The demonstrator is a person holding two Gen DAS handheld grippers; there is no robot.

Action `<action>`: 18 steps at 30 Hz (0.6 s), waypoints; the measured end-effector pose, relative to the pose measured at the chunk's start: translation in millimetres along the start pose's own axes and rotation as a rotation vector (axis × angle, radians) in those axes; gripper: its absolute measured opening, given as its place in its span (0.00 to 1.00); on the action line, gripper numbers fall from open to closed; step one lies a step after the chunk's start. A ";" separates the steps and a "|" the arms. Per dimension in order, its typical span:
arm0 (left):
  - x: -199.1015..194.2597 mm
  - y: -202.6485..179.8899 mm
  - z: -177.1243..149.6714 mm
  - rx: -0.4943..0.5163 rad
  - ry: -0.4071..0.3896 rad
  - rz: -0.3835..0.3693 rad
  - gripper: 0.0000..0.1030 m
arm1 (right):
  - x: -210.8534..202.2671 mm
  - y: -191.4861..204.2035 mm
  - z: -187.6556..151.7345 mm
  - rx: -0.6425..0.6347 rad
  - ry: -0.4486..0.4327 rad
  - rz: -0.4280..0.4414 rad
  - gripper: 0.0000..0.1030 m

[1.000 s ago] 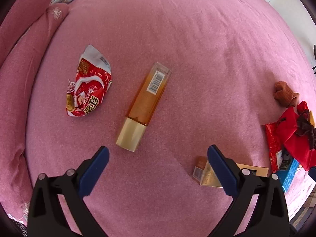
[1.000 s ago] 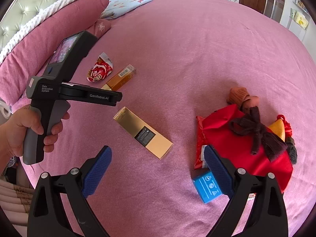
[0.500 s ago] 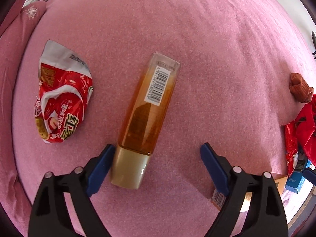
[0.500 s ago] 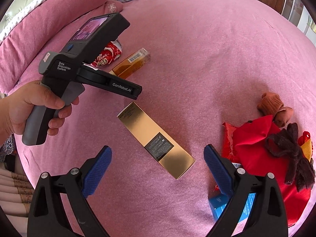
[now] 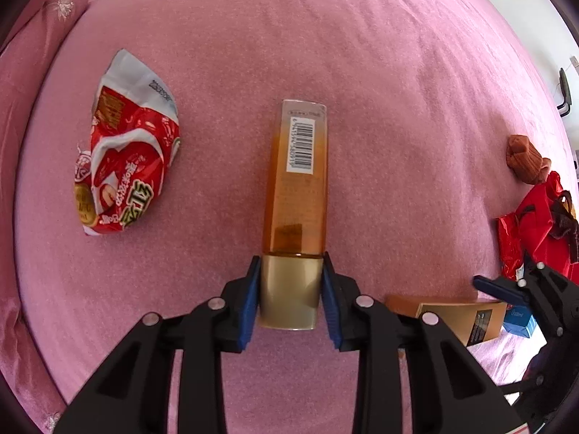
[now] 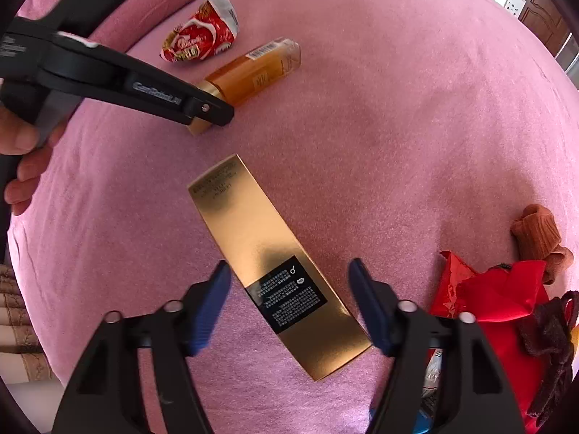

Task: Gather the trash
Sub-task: 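Grasp the amber bottle with the left tool while the right tool grasps the gold box, then carry the bottle and gold box over the yellow bucket and open both tools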

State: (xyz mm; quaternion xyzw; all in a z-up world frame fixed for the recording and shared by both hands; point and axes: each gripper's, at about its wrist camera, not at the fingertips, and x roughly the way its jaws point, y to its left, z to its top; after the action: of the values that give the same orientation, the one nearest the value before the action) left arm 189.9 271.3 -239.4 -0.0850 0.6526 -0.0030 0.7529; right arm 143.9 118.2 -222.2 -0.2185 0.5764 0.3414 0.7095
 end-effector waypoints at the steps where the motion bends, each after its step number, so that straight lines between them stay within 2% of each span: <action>1: -0.7 -0.5 -4.5 -0.005 -0.004 -0.002 0.30 | 3.5 -1.4 -1.7 0.006 0.012 0.011 0.40; 6: -9.9 -5.6 -27.7 -0.061 -0.045 -0.009 0.29 | -6.6 -8.3 -15.8 0.079 -0.009 0.047 0.38; 10: -23.0 -11.4 -61.2 -0.121 -0.078 -0.001 0.29 | -30.7 -8.2 -37.6 0.131 -0.049 0.060 0.38; 13: -35.8 -30.1 -86.6 -0.107 -0.093 0.007 0.29 | -55.1 -9.6 -61.3 0.198 -0.085 0.079 0.38; 18: -59.6 -74.3 -117.7 -0.051 -0.094 -0.031 0.29 | -95.8 -18.5 -107.8 0.285 -0.143 0.064 0.37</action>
State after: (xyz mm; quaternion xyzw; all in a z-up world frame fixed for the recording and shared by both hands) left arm 73.3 190.3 -186.8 -0.1144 0.6150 0.0058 0.7802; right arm 75.6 7.6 -157.0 -0.0724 0.5736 0.2933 0.7614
